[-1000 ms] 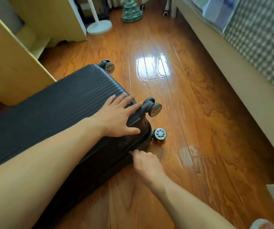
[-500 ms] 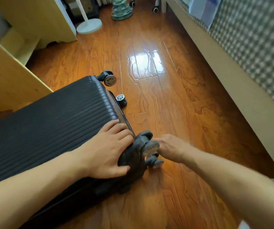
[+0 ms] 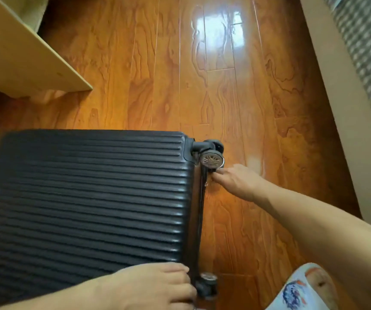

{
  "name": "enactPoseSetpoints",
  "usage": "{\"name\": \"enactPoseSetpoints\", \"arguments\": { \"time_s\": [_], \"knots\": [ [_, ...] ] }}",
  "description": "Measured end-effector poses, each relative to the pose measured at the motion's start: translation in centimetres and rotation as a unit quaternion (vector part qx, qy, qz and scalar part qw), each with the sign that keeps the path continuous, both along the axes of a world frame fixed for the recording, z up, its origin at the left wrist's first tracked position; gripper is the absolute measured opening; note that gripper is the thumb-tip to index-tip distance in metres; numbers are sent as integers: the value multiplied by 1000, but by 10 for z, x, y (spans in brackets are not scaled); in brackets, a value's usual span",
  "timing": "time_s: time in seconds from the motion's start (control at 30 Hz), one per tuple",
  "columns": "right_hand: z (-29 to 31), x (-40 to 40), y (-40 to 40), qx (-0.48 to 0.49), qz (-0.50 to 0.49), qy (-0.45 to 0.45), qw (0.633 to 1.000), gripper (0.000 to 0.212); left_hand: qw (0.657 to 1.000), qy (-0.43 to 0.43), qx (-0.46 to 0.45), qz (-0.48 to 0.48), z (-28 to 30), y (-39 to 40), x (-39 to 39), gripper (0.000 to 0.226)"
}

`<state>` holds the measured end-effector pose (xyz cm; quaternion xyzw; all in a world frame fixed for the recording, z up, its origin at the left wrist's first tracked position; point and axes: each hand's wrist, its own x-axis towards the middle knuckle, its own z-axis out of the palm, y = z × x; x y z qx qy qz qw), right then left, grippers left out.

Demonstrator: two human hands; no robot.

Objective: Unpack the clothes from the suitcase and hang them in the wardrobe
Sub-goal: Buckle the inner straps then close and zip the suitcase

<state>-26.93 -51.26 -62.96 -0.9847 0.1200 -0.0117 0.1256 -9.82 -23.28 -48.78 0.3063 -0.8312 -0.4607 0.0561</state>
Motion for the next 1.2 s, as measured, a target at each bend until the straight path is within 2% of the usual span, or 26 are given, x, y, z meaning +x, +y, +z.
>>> {"name": "enactPoseSetpoints", "arguments": {
  "time_s": [0.03,0.07,0.13,0.2,0.27,0.33,0.4,0.5,0.6,0.7,0.77,0.8,0.87,1.0,1.07,1.2],
  "knots": [
    [-6,-6,5,28,-23,-13,999,11,980,-111,-165,0,3,-10,6,38],
    [-11,-12,13,70,-52,-19,996,9,957,-215,-187,48,2,-29,8,43],
    [-15,-21,30,154,-109,-41,981,15,895,-301,-209,255,7,-98,31,62],
    [-10,-22,41,202,-166,-51,964,33,839,-376,-117,375,4,-160,52,76],
    [-4,-20,44,230,-194,-52,952,37,816,-430,-18,386,-4,-205,59,86],
    [-1,-19,44,231,-208,-58,949,35,812,-438,10,384,-19,-219,55,88],
    [-7,-24,44,202,-191,-56,959,28,803,-450,-29,390,-24,-215,46,83],
    [-23,-41,45,148,-110,-21,983,14,809,-430,-57,396,-24,-195,30,72],
    [-24,-56,19,170,-75,-31,982,14,847,-402,-83,338,-16,-159,-2,68],
    [-26,-61,-15,123,110,-14,986,13,877,-376,-56,293,-5,-131,-41,68],
    [-26,-59,-29,99,230,8,968,4,896,-360,-17,259,-1,-127,-61,66],
    [-26,-56,-32,96,266,13,959,8,905,-353,-11,236,-1,-127,-72,64],
    [-32,-45,-33,97,291,9,952,19,917,-339,-4,209,-1,-127,-90,58],
    [-37,-3,-21,105,313,-8,944,19,924,-330,1,194,0,-120,-107,48],
    [-37,14,-22,86,336,-13,938,21,925,-333,-9,180,1,-118,-108,46],
    [-29,42,-31,35,320,-8,947,19,920,-340,-29,194,-2,-119,-105,43]
  ]
}}
